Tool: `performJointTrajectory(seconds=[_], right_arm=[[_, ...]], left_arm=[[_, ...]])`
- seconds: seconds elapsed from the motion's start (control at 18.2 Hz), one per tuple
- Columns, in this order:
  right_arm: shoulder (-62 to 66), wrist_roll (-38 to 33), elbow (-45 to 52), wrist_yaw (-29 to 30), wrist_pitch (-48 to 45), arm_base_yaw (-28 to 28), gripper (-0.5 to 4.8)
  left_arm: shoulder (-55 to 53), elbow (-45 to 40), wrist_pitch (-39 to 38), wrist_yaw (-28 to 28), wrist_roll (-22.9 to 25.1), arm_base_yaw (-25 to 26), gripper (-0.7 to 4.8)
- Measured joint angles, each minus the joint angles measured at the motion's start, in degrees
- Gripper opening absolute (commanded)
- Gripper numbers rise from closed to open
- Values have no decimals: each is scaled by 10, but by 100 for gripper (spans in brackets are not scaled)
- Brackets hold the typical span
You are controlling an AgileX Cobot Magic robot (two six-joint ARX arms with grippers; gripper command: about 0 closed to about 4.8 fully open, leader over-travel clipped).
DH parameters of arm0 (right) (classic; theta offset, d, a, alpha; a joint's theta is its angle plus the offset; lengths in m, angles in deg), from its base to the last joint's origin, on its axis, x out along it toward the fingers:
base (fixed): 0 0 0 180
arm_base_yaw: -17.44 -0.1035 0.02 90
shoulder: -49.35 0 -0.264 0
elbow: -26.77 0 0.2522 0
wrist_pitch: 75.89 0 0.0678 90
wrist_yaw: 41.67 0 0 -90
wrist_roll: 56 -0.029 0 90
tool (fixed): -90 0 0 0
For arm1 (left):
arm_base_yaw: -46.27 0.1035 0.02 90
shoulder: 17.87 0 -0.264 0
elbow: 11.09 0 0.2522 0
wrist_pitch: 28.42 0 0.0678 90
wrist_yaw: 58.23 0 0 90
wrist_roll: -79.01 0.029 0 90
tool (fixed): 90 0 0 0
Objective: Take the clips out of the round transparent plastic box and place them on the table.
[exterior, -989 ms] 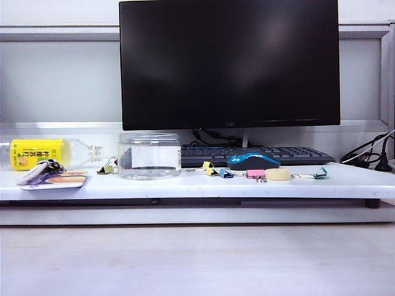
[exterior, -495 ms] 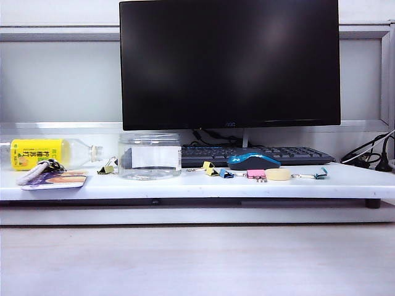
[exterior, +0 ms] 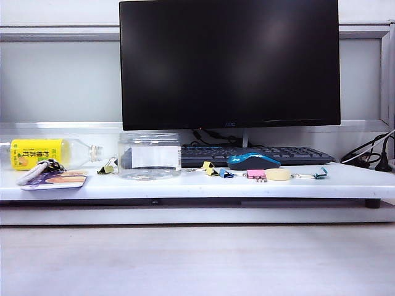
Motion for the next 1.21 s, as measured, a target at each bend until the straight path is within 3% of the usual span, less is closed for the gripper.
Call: performJointTrajectory(seconds=[0.05, 0.22, 0.38, 0.6, 0.66, 0.71, 0.88, 0.99, 1.04, 1.21], right_arm=[[0, -20, 4, -1, -5, 0, 108], [0, -57, 39, -3, -40, 0, 107], [0, -139, 93, -21, -125, 0, 106], [0, -154, 118, -74, -167, 0, 62], [0, -154, 126, -77, -174, 0, 48], [0, -154, 130, -77, -177, 0, 39], [0, -154, 158, -78, -182, 0, -8], [0, -153, 173, -80, -181, 0, -8], [0, -154, 181, -93, -182, 0, -8], [0, -155, 202, -153, -181, 0, -8]], left_arm=[[0, -2, 11, -1, -6, 0, 120], [0, -30, 96, 7, -10, 0, 120], [0, -87, 233, 31, -10, 0, 120], [-1, -179, 323, 31, -10, 0, 119], [0, -191, 339, 30, -10, 0, 110], [0, -199, 350, 29, -10, 0, 54], [0, -220, 372, 12, -10, 0, 48], [0, -230, 372, -5, -7, 0, 30], [0, -238, 371, -17, -5, 0, -11], [0, -254, 372, -44, 5, 1, -6]])
